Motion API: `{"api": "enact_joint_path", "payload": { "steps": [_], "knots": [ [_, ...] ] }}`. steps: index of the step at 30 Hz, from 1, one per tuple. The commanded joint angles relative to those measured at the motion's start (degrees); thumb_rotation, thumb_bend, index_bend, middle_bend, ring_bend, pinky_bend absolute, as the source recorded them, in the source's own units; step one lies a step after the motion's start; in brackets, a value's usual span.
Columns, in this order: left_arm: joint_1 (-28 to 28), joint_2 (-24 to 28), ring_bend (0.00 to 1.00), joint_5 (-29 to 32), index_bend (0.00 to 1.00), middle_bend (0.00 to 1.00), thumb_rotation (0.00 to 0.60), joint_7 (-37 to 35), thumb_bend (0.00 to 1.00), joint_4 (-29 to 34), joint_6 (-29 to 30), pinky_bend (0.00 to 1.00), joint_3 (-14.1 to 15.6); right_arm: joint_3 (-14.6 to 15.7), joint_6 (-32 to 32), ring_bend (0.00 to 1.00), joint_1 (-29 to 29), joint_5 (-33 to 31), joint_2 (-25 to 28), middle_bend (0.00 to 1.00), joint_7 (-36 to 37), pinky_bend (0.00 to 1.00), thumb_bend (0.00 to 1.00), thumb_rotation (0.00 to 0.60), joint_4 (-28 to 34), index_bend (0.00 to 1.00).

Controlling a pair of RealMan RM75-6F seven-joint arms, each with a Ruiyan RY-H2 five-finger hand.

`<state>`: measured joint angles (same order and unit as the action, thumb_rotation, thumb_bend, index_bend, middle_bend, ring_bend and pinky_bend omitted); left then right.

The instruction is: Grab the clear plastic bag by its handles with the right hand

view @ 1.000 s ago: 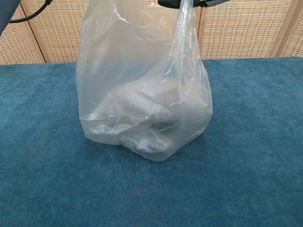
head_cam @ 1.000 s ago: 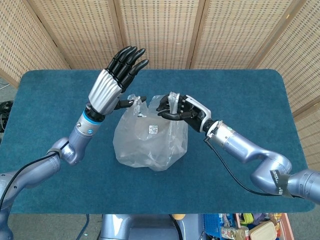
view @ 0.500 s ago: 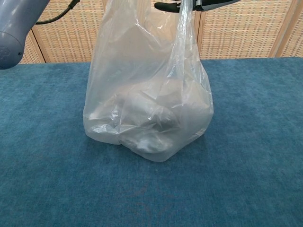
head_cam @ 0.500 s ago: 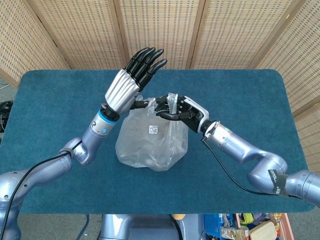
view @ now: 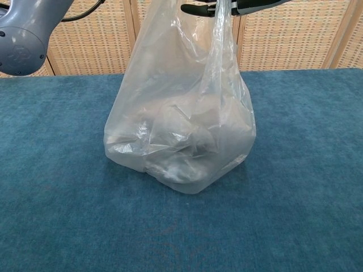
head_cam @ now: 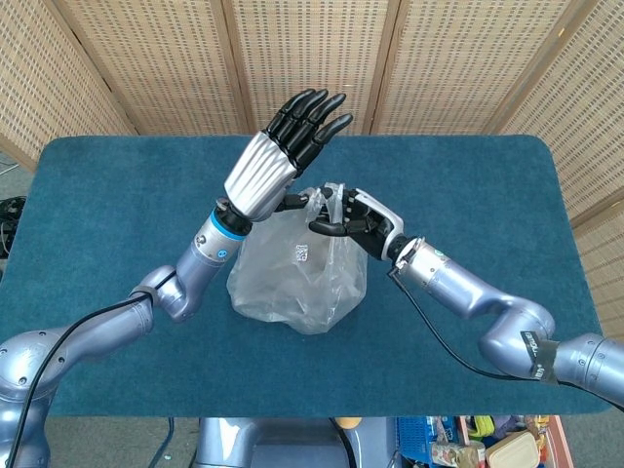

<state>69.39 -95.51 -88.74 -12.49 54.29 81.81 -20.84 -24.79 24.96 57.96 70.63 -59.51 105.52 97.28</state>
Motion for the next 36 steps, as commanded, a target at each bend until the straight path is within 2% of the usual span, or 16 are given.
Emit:
{"api": "enact_joint_path", "payload": {
  "steps": [1, 11, 28, 36],
  "knots": [
    [0.2, 0.0, 0.0, 0.0, 0.0, 0.0, 0.6, 0.4, 0.04, 0.0, -0.3, 0.07, 0.0, -1.0, -0.5, 0.31, -0.8, 0.3, -0.4, 0.48, -0.4, 0.26, 0.0, 0.6, 0.5, 0.44],
    [0.7, -0.5, 0.0, 1.4, 0.0, 0.0, 0.6, 0.6, 0.04, -1.1, -1.7, 0.07, -0.5, -4.5, -2.3, 0.31, -2.9, 1.6, -1.9, 0.48, -0.4, 0.26, 0.0, 0.6, 0.9, 0.44],
    [0.8, -1.5, 0.0, 2.5, 0.0, 0.0, 0.6, 0.1, 0.04, -1.5, -2.3, 0.07, -0.5, -6.4, -4.4, 0.29, -3.2, -0.2, -6.0, 0.47, -3.4, 0.25, 0.0, 0.6, -0.5, 0.44],
    [0.8, -1.8, 0.0, 2.6, 0.0, 0.0, 0.6, -0.3, 0.04, -1.8, -2.5, 0.07, -0.4, -8.1, -3.9, 0.24, -3.7, -2.1, -7.7, 0.42, -5.4, 0.22, 0.0, 0.6, -1.3, 0.39]
  ]
}}
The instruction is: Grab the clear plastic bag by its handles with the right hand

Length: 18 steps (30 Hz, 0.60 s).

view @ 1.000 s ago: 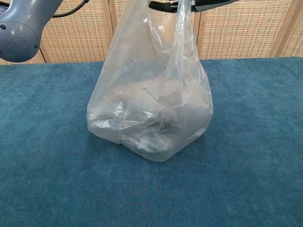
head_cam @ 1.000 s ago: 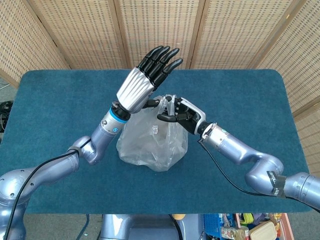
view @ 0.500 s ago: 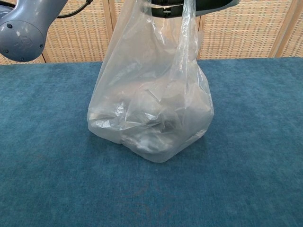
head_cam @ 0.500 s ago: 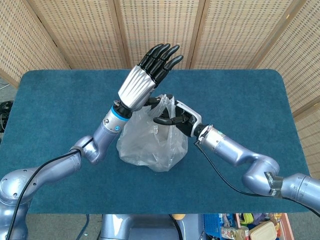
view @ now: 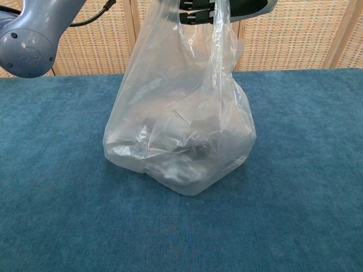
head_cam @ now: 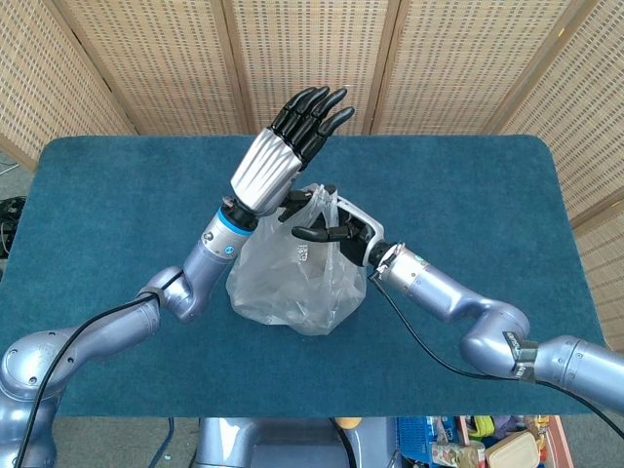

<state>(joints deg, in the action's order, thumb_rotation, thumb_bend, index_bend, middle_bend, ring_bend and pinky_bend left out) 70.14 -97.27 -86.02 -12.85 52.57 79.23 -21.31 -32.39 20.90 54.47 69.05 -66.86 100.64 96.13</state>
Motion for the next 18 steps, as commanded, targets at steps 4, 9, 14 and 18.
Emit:
{"api": "enact_joint_path", "payload": {
  "steps": [4, 9, 14, 18],
  "knots": [
    [-0.1, -0.1, 0.0, -0.1, 0.0, 0.0, 0.6, -0.1, 0.04, -0.2, 0.1, 0.07, 0.2, -1.4, 0.9, 0.23, -0.7, -1.5, -0.8, 0.42, -1.8, 0.21, 0.0, 0.6, -0.3, 0.38],
    [-0.1, -0.1, 0.0, -0.1, 0.0, 0.0, 0.6, 0.0, 0.04, -0.2, 0.2, 0.07, 0.2, -1.9, 0.5, 0.19, -1.2, -3.2, -1.4, 0.38, -4.2, 0.17, 0.0, 0.6, -0.1, 0.35],
    [0.0, 0.0, 0.0, -0.2, 0.0, 0.0, 0.6, 0.4, 0.04, 0.1, 0.2, 0.07, 0.3, -2.9, -0.4, 0.19, -1.6, -4.4, -2.1, 0.38, -5.5, 0.17, 0.0, 0.6, 0.3, 0.35],
    [-0.1, -0.1, 0.0, 0.1, 0.0, 0.0, 0.6, 0.4, 0.04, 0.1, 0.0, 0.07, 0.2, -4.7, -1.8, 0.19, -2.5, -4.5, -2.6, 0.38, -5.5, 0.17, 0.0, 0.6, 0.9, 0.35]
  ]
}}
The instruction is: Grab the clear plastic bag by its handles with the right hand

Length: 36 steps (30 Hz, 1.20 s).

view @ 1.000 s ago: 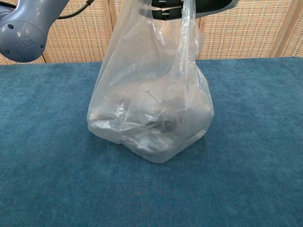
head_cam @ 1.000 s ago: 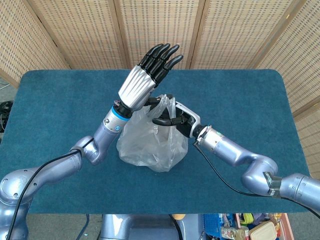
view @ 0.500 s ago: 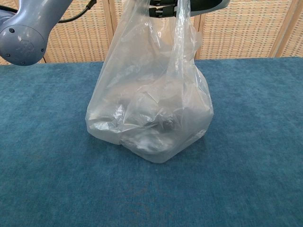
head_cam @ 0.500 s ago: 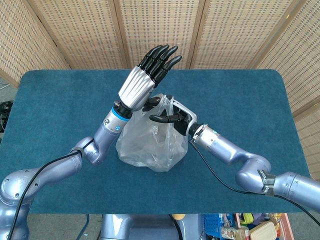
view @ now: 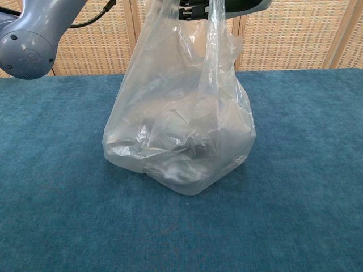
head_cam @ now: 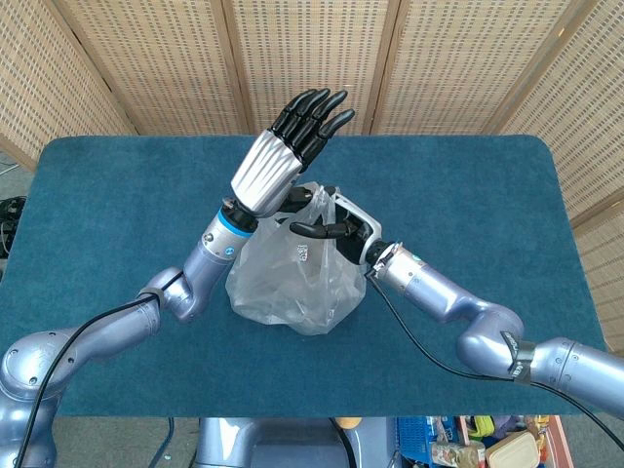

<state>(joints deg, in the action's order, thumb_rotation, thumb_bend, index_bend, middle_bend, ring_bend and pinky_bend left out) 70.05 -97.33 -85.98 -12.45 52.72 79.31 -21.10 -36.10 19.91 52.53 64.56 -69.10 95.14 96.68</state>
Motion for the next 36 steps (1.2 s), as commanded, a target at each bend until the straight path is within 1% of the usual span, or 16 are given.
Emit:
{"api": "enact_joint_path", "payload": {
  "steps": [1, 9, 15, 19, 21, 23, 26, 28, 29, 31, 32, 34, 36],
  "knots": [
    [0.0, -0.1, 0.0, 0.1, 0.0, 0.0, 0.6, 0.0, 0.04, -0.1, -0.2, 0.07, 0.0, -1.3, -1.1, 0.19, -0.8, 0.1, -0.4, 0.38, -0.1, 0.17, 0.0, 0.6, 0.4, 0.35],
    [-0.2, -0.5, 0.0, 0.3, 0.0, 0.0, 0.6, -0.4, 0.04, -0.6, -0.2, 0.07, 0.2, -5.1, -4.7, 0.22, -2.8, 0.9, -1.5, 0.38, 0.1, 0.17, 0.0, 0.6, 0.6, 0.35],
    [-0.3, -0.8, 0.0, 0.5, 0.0, 0.0, 0.6, -0.9, 0.04, -1.5, -0.3, 0.07, 0.2, -8.1, -8.2, 0.3, -4.3, 0.9, -2.3, 0.4, -0.9, 0.22, 0.0, 0.6, 0.5, 0.34],
    [-0.2, -0.9, 0.0, 0.3, 0.0, 0.0, 0.6, -1.0, 0.04, -2.0, -0.3, 0.07, 0.4, -10.0, -10.5, 0.36, -5.2, 0.4, -3.1, 0.43, -2.3, 0.25, 0.03, 0.6, 0.3, 0.34],
    [-0.1, -0.9, 0.0, 0.3, 0.0, 0.0, 0.6, -1.1, 0.04, -2.1, -0.3, 0.07, 0.3, -10.7, -11.8, 0.39, -5.6, 0.1, -3.4, 0.47, -3.2, 0.26, 0.06, 0.6, 0.1, 0.37],
    [0.0, -0.9, 0.0, 0.4, 0.0, 0.0, 0.6, -1.2, 0.04, -2.1, -0.3, 0.07, 0.1, -11.5, -13.5, 0.43, -5.9, -0.4, -3.8, 0.51, -4.6, 0.28, 0.12, 0.6, -0.2, 0.4],
    [0.0, -0.9, 0.0, 0.5, 0.0, 0.0, 0.6, -1.2, 0.04, -2.1, -0.2, 0.07, 0.0, -13.0, -15.7, 0.5, -6.6, -1.5, -4.4, 0.57, -6.6, 0.32, 0.26, 0.6, -0.4, 0.44],
    [0.0, -0.8, 0.0, 0.5, 0.0, 0.0, 0.6, -1.1, 0.04, -2.2, -0.3, 0.07, 0.0, -14.4, -17.0, 0.53, -7.2, -2.6, -5.1, 0.6, -8.2, 0.34, 0.4, 0.6, -0.7, 0.46],
    [0.0, -0.8, 0.0, 0.6, 0.0, 0.0, 0.6, -1.1, 0.04, -2.2, -0.4, 0.07, 0.0, -15.1, -17.7, 0.54, -7.6, -3.2, -5.5, 0.61, -9.0, 0.35, 0.45, 0.6, -0.7, 0.47],
    [0.0, -0.7, 0.0, 0.6, 0.0, 0.0, 0.6, -1.1, 0.04, -2.1, -0.4, 0.07, 0.0, -16.2, -19.0, 0.58, -8.2, -4.0, -6.1, 0.64, -10.7, 0.36, 0.59, 0.6, -0.9, 0.49],
    [0.0, -0.7, 0.0, 0.6, 0.0, 0.0, 0.6, -1.1, 0.04, -2.1, -0.4, 0.07, 0.0, -16.9, -19.8, 0.59, -8.5, -4.6, -6.5, 0.64, -11.8, 0.37, 0.64, 0.6, -1.0, 0.5],
    [-0.1, -0.7, 0.0, 0.8, 0.0, 0.0, 0.6, -1.1, 0.04, -2.1, -0.4, 0.07, 0.0, -18.3, -21.1, 0.62, -9.2, -5.8, -7.4, 0.67, -14.1, 0.39, 0.82, 0.6, -1.3, 0.52],
    [-0.1, -0.6, 0.0, 0.8, 0.0, 0.0, 0.6, -1.1, 0.04, -2.1, -0.5, 0.07, 0.0, -19.4, -22.1, 0.65, -9.7, -6.9, -8.1, 0.68, -16.0, 0.42, 0.96, 0.6, -1.6, 0.53]
  ]
}}
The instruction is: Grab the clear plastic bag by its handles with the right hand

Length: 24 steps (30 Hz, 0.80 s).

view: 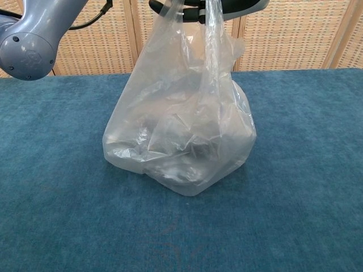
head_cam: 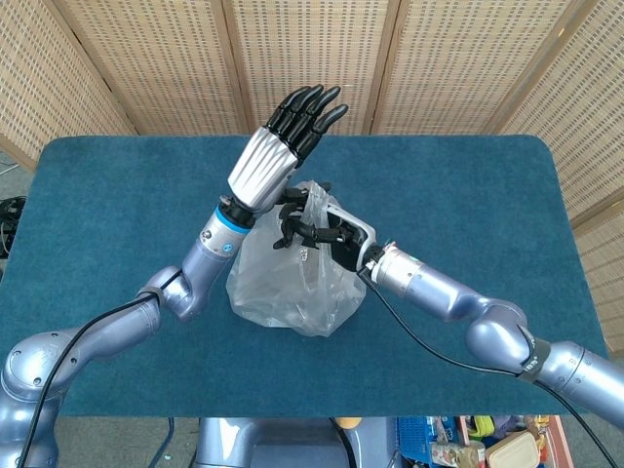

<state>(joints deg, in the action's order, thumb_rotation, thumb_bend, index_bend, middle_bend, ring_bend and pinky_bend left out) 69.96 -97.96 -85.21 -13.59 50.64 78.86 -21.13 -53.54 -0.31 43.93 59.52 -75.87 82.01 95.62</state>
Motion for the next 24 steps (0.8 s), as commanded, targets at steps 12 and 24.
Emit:
{"api": "enact_joint_path", "payload": {
  "steps": [12, 24],
  "knots": [
    [-1.2, 2.3, 0.0, 0.2, 0.0, 0.0, 0.6, -1.1, 0.03, 2.2, -2.0, 0.07, 1.2, -6.2, -9.9, 0.73, -2.4, -9.8, -3.3, 0.75, -14.8, 0.64, 1.0, 0.6, -3.9, 0.57],
    [-3.0, 8.6, 0.0, 0.0, 0.0, 0.0, 0.482, -2.3, 0.0, 8.8, -6.6, 0.03, 3.0, -6.6, -13.1, 0.74, -2.2, -16.9, -3.2, 0.76, -23.0, 0.64, 1.0, 0.6, -5.7, 0.57]
  ]
}}
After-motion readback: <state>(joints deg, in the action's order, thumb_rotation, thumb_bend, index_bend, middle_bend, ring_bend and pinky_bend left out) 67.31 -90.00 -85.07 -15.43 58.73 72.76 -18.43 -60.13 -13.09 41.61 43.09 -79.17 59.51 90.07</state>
